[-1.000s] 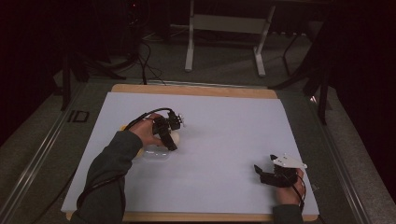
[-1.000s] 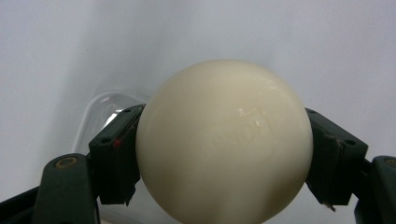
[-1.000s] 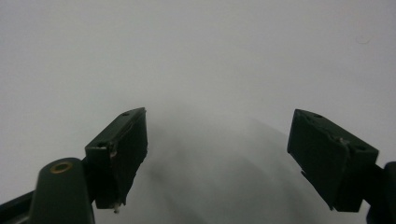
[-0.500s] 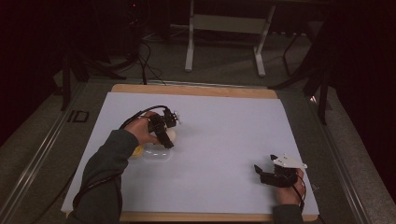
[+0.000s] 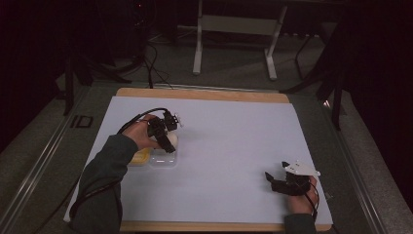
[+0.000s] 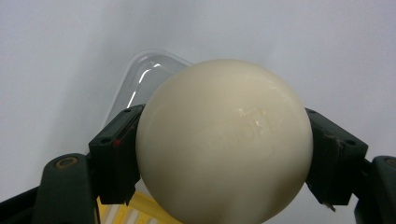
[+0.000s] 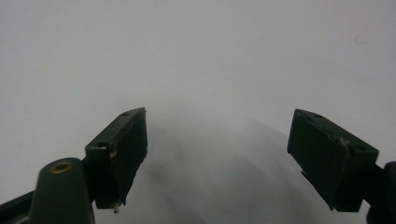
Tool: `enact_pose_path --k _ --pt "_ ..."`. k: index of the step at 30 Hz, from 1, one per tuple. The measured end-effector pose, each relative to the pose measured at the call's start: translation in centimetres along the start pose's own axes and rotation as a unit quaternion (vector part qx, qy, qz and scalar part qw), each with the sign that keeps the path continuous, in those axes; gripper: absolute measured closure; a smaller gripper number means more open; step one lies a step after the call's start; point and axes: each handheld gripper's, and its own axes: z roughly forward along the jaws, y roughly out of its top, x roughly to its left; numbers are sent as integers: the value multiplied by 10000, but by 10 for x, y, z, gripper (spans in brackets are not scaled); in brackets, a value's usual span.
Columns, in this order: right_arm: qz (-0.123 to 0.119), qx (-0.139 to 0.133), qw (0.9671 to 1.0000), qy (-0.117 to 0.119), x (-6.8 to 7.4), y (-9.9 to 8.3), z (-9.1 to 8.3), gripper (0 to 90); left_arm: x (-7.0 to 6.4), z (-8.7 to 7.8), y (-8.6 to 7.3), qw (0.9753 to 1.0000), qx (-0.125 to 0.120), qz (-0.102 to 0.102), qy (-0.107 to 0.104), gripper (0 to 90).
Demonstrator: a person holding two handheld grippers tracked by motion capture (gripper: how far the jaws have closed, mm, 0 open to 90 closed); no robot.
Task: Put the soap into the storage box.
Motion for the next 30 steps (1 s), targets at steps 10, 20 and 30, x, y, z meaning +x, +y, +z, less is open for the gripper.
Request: enact_pose_path --k 10,20,30 --pt "-8 3 10000 0 0 0 0 200 4 -3 -7 9999 -56 -153 14 240" --pt "-12 3 10000 -2 0 0 0 200 8 -7 -14 9995 -48 -306 -4 240" --pt "-13 0 10000 -7 0 0 0 200 12 -10 -23 9992 -50 -397 17 240"
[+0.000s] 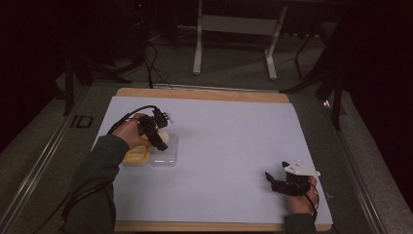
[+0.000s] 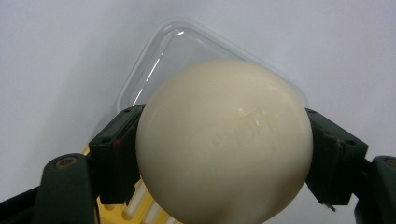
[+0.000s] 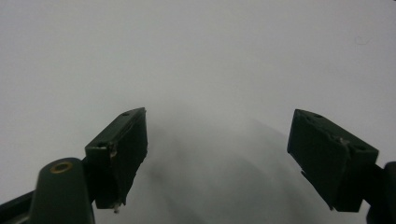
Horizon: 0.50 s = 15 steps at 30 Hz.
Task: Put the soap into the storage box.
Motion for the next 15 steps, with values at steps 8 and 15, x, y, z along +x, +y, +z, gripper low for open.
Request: enact_pose_path --k 8,15 --pt "-35 23 10000 -18 1 0 0 200 3 -2 -8 10000 13 -80 31 240" --pt "-38 22 10000 -18 1 0 0 200 9 -4 -16 9998 29 -163 59 240"
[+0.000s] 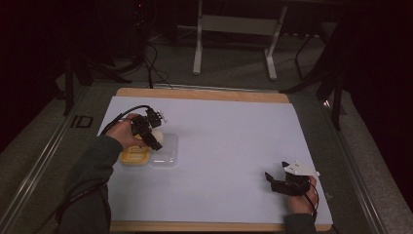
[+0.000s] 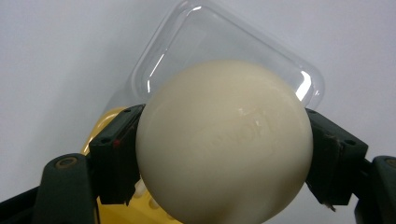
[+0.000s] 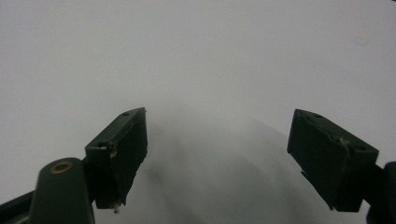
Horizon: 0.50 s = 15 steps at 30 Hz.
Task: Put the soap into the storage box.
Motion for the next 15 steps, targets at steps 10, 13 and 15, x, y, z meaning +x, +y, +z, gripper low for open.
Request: enact_pose_path --k 10,13,15 --pt "-8 4 10000 -5 0 0 0 200 8 2 -17 9997 59 -215 48 240" --pt "-7 5 10000 -7 0 0 0 200 11 2 -21 9997 81 -215 69 240" --pt "-11 4 10000 -8 0 0 0 200 11 2 -23 9996 94 -235 81 240"
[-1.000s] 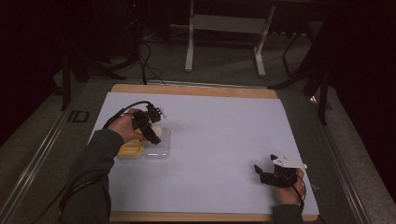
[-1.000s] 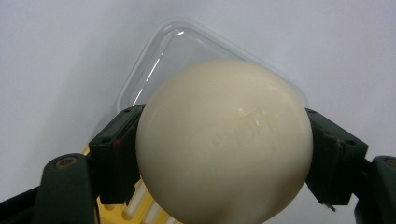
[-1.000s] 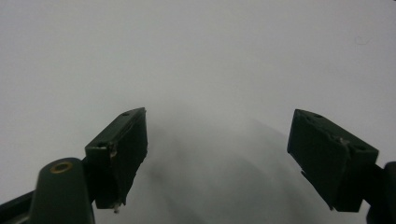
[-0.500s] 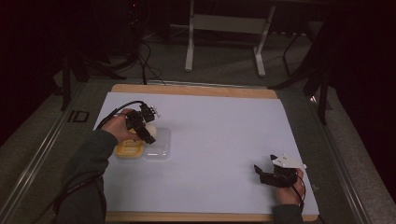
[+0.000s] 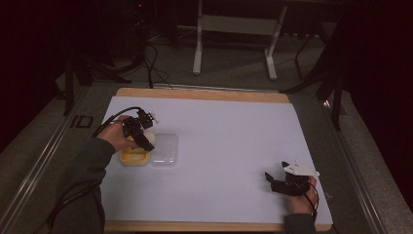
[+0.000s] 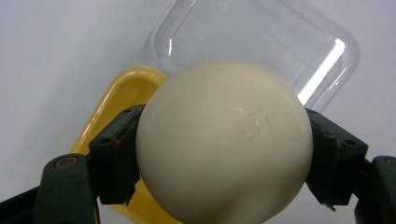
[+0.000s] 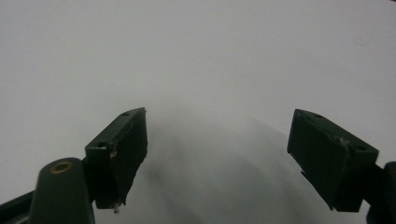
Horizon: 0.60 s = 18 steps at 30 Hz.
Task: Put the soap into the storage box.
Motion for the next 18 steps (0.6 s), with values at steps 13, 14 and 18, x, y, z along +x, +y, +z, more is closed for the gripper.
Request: enact_pose_path --k 13,14,18 --pt "-13 1 10000 -6 0 0 0 200 8 7 -17 9997 126 -208 81 240" --pt "-15 4 10000 -7 0 0 0 200 9 7 -18 9996 156 -196 87 240" --pt "-14 0 10000 -6 0 0 0 200 11 9 -23 9994 115 -294 102 240"
